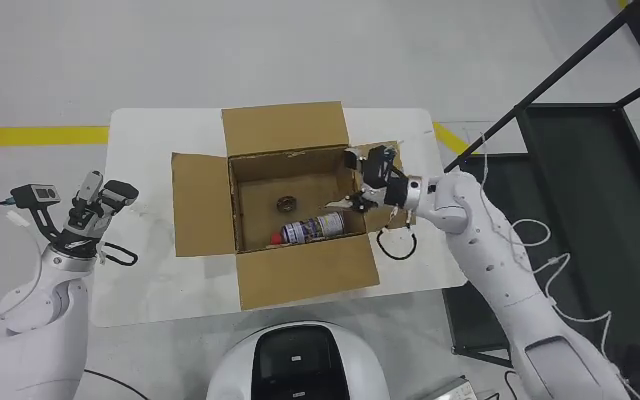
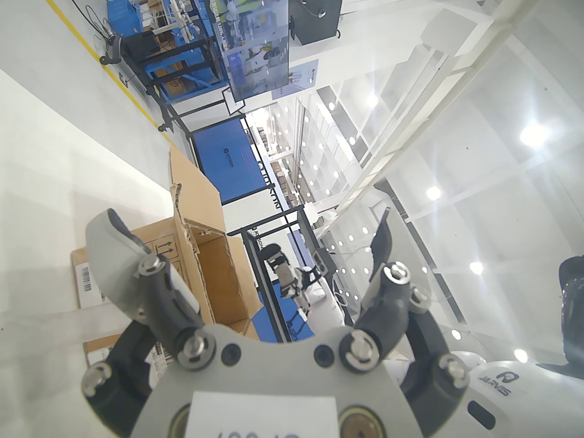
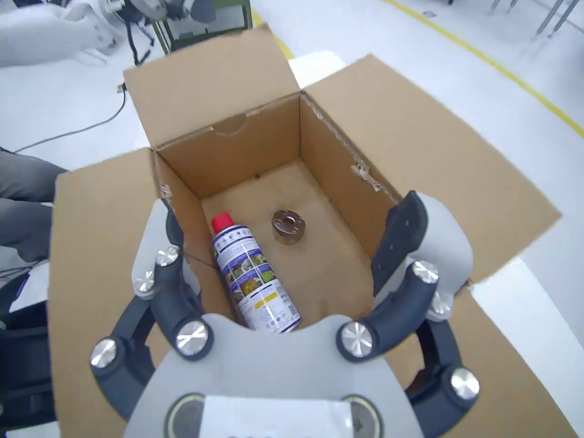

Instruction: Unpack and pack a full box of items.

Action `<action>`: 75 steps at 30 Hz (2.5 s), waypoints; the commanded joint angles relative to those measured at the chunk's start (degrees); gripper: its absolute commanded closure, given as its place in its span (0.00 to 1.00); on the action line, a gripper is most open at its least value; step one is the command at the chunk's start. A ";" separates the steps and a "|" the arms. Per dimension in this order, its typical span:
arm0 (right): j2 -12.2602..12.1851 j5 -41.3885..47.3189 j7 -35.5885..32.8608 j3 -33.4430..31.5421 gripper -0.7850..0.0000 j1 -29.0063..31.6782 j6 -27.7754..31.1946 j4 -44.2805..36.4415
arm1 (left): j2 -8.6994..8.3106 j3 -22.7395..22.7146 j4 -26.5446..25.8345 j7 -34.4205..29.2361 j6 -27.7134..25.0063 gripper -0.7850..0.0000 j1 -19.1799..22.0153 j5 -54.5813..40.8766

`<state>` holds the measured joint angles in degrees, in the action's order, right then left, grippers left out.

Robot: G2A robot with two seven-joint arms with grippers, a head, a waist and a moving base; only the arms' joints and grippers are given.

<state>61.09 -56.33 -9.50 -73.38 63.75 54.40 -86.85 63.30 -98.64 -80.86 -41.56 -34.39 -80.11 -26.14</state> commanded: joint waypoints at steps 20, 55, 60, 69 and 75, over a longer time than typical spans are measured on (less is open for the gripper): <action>-3.41 -10.45 9.80 -23.10 0.00 14.08 -7.49 12.44 | 0.00 0.00 0.00 0.00 0.00 0.00 0.00 0.00; 1.38 -12.65 12.09 -4.39 0.00 -12.49 -16.48 55.70 | 0.00 0.00 0.00 0.00 0.00 0.00 0.00 0.00; 2.01 -13.02 12.50 -2.95 0.00 -14.65 -17.60 58.85 | 0.00 0.00 0.00 0.00 0.00 0.00 0.00 0.00; 3.17 -13.66 12.93 -0.43 0.82 -17.69 -18.23 63.28 | 0.00 0.00 0.00 0.00 0.00 0.00 0.00 0.00; 3.55 -14.09 13.77 0.63 1.00 -18.80 -17.94 65.11 | 0.00 0.00 0.00 0.00 0.00 0.00 0.00 0.00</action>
<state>64.60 -70.30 4.01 -72.93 45.05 36.24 -21.97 63.30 -98.64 -80.86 -41.56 -34.39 -80.11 -26.14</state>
